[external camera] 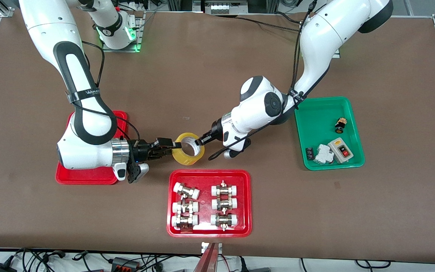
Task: Left arm passes tape to right arm into tray
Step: 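Close the right gripper on the tape roll held by the left gripper, then open the left gripper and draw it back from the tape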
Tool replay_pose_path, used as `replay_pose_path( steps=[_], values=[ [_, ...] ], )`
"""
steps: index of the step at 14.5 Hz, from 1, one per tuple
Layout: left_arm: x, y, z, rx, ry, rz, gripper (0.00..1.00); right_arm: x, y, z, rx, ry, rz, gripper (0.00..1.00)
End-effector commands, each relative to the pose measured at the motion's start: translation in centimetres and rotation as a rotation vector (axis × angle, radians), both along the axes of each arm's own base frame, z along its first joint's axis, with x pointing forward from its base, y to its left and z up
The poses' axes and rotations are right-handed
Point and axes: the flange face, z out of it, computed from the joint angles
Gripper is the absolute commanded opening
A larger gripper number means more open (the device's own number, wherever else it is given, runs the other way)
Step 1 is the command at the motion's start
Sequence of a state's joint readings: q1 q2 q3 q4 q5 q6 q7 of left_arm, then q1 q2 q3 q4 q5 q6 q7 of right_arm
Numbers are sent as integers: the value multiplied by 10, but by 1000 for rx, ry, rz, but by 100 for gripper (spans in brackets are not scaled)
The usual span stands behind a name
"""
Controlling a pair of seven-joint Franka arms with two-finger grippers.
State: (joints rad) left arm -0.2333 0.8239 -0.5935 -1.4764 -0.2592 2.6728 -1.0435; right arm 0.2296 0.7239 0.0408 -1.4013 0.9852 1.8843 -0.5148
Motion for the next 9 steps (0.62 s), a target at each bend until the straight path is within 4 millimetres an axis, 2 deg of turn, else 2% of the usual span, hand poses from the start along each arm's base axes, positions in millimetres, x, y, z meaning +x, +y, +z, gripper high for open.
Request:
replay_pose_path(
  steps=[1, 2, 3, 5, 7, 8, 9],
  values=[
    [5, -7, 12, -27, -20, 8, 6, 1, 8, -1, 17, -14, 14, 24],
    [6, -5, 13, -27, -21, 10, 6, 1, 8, -1, 17, -14, 14, 24],
    [11, 0, 17, -27, -26, 16, 13, 1, 8, -1, 16, -15, 15, 24],
    [29, 24, 28, -13, -76, 14, 47, 1, 9, -1, 17, -16, 15, 24],
    [30, 34, 36, 8, -77, 1, 77, 1, 7, -2, 16, -18, 16, 24],
    [30, 38, 43, 25, -71, -16, 100, 1, 7, -2, 16, -19, 17, 24],
    [34, 45, 50, 44, -85, -25, 100, 2, 6, -2, 14, -20, 17, 24]
  ],
)
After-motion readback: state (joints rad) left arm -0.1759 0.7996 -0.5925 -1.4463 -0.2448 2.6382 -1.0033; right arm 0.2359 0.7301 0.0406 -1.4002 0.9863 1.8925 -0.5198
